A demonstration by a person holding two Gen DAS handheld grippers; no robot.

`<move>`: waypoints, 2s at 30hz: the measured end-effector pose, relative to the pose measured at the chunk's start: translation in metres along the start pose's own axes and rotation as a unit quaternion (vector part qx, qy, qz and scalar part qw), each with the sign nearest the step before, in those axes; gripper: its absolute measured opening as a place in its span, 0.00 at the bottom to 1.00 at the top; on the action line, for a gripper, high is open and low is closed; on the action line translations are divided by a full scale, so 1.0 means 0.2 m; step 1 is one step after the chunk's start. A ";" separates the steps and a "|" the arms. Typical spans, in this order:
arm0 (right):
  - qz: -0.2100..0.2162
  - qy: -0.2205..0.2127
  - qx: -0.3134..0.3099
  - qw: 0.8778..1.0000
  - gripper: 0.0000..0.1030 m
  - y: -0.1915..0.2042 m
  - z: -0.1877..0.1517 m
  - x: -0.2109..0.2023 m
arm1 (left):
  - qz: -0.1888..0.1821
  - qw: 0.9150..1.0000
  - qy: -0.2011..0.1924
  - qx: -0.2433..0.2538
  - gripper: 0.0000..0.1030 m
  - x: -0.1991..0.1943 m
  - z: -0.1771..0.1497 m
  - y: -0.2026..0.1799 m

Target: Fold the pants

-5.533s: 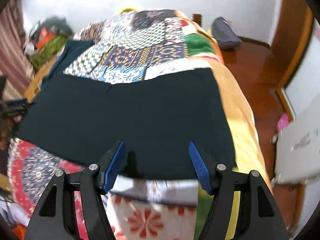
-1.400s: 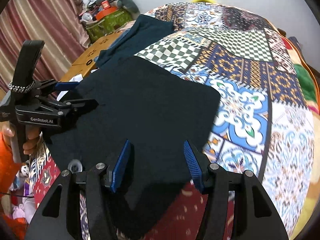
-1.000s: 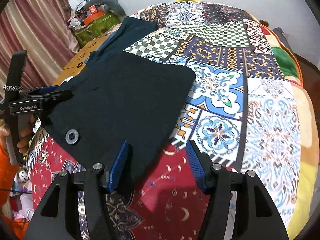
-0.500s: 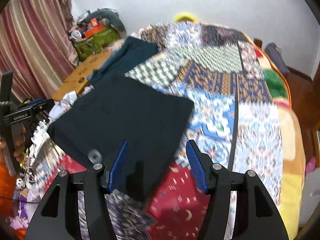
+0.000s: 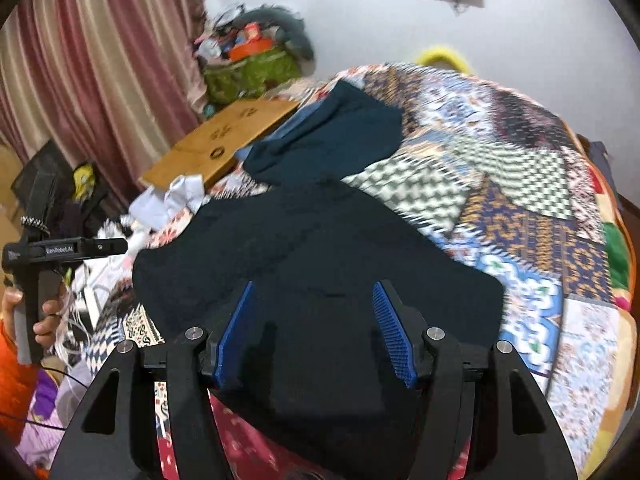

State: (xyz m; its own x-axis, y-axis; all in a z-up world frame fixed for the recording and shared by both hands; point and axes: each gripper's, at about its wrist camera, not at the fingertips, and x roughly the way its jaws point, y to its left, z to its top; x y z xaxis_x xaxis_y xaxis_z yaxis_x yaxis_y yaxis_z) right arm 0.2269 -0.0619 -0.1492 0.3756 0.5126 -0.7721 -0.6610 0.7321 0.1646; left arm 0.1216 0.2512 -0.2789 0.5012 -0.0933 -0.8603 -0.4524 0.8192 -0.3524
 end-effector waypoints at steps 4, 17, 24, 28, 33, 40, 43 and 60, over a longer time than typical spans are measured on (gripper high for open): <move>-0.001 0.032 -0.023 0.999 0.55 0.06 -0.03 0.10 | -0.059 0.996 0.049 -0.053 0.95 0.10 -0.06 0.09; 0.024 0.048 -0.008 0.999 0.56 0.05 -0.06 0.12 | -0.144 0.979 0.096 -0.105 0.95 0.35 0.04 0.14; 0.029 0.043 0.002 0.999 0.56 0.04 -0.07 0.12 | -0.107 0.986 0.085 -0.101 0.74 0.45 0.14 0.15; 0.035 0.037 0.014 0.999 0.56 0.03 -0.07 0.10 | -0.051 0.994 0.058 -0.071 0.29 0.41 0.18 0.14; 0.025 0.021 0.040 0.999 0.56 -0.05 -0.09 0.01 | -0.010 1.000 -0.020 -0.002 0.23 0.21 0.24 0.04; -0.027 -0.002 0.105 0.994 0.56 -0.32 -0.22 -0.21 | 0.044 0.981 -0.145 0.117 0.20 -0.17 0.32 -0.30; -0.062 0.002 0.126 0.990 0.56 -0.43 -0.29 -0.26 | 0.035 0.968 -0.192 0.155 0.20 -0.32 0.32 -0.50; -0.056 0.031 0.158 0.985 0.56 -0.54 -0.49 -0.18 | -0.134 0.921 -0.192 0.311 0.18 -0.41 0.07 -1.59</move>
State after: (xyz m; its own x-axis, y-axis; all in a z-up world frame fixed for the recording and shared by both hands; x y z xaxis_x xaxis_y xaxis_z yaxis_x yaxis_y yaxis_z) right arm 0.2204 -0.2026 -0.2000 0.3868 0.4001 -0.8308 -0.3788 0.8904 0.2524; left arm 0.2349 0.0055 -0.0906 0.8115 -0.2299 -0.5372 0.1761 0.9728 -0.1504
